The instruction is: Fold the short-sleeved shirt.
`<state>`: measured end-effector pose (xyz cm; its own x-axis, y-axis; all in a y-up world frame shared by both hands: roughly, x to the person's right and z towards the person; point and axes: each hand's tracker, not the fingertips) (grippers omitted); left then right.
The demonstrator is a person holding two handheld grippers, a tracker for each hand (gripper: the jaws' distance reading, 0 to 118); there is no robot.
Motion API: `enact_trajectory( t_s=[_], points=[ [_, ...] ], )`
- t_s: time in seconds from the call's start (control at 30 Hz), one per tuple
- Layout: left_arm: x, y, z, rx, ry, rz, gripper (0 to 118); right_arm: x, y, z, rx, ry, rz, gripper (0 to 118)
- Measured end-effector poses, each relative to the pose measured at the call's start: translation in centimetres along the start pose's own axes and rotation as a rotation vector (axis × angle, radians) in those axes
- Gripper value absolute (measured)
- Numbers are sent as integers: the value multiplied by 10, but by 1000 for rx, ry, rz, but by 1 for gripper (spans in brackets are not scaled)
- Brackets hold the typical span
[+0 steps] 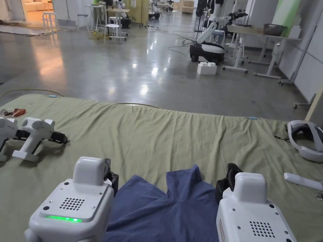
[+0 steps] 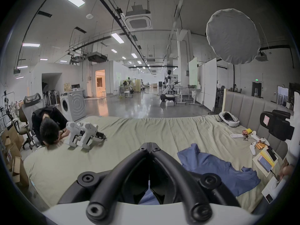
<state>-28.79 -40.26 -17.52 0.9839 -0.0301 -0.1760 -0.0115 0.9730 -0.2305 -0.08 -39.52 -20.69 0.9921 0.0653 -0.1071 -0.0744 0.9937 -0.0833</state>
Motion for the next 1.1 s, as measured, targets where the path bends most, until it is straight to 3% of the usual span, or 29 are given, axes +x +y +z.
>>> enact_trajectory(
  t_s=[0.43, 0.47, 0.6, 0.63, 0.9, 1.1],
  points=[
    [-156, -78, -47, -647, 92, 290, 3, 7, -34, -20, -174, 30, -21, 4],
    [-167, -87, -54, -685, 86, 325, 12, 7, -37, -21, -185, 30, -20, 4],
    [-179, -111, -68, -809, 120, 403, 66, 8, -48, -26, -227, 36, -16, 4],
    [-177, -115, -68, -848, 118, 414, 70, 8, -50, -27, -238, 38, -14, 4],
    [-163, -158, -82, -983, 170, 359, 69, 12, -63, -38, -310, 27, -5, 4],
    [-145, -158, -72, -895, 220, 334, 65, 13, -75, -50, -378, 10, 4, 4]
  ],
)
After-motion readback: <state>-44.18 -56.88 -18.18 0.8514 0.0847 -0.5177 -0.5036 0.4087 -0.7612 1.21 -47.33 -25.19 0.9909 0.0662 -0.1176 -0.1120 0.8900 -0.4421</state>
